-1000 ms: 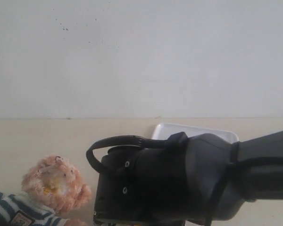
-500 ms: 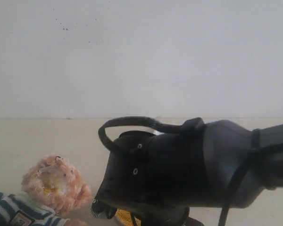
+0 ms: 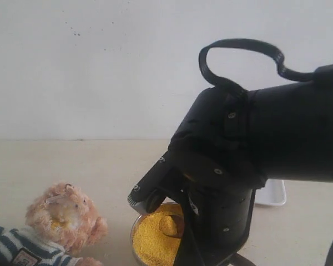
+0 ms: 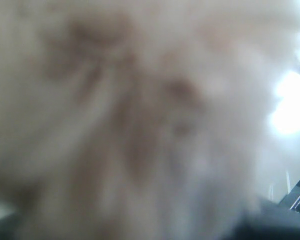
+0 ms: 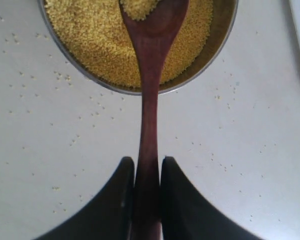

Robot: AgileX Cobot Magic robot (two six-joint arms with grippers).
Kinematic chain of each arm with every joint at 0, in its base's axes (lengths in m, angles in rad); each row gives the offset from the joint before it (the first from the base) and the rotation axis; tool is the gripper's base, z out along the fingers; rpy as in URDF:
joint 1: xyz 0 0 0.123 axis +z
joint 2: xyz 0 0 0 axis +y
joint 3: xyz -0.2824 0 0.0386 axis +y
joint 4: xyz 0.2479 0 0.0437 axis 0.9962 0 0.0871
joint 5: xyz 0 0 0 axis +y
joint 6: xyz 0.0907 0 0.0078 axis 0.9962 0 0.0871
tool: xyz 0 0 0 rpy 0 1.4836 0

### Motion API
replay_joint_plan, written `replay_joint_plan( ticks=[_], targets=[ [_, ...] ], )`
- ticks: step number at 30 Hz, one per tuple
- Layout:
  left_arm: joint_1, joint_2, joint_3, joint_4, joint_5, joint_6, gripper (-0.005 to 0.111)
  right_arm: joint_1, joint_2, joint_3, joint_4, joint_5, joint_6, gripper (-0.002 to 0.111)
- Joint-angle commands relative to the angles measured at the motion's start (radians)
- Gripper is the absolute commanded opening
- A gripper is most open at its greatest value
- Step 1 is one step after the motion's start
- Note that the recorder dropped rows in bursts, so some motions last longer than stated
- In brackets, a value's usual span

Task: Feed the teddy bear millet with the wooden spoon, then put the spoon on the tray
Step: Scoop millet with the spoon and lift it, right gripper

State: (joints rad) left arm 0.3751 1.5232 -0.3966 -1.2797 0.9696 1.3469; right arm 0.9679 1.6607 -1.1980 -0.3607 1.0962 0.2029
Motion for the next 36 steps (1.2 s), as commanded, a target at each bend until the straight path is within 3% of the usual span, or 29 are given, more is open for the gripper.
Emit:
replay_joint_plan(
  ticks=[1,36],
  targets=[
    [0.002,0.001,0.002,-0.013,0.020,0.007,0.004,-0.005,-0.022,0.000,0.008,0.021,-0.009,0.003],
    [0.002,0.001,0.002,-0.013,0.020,0.007,0.004,-0.003,-0.034,0.000,0.163,-0.056,-0.078,0.003]
  ],
)
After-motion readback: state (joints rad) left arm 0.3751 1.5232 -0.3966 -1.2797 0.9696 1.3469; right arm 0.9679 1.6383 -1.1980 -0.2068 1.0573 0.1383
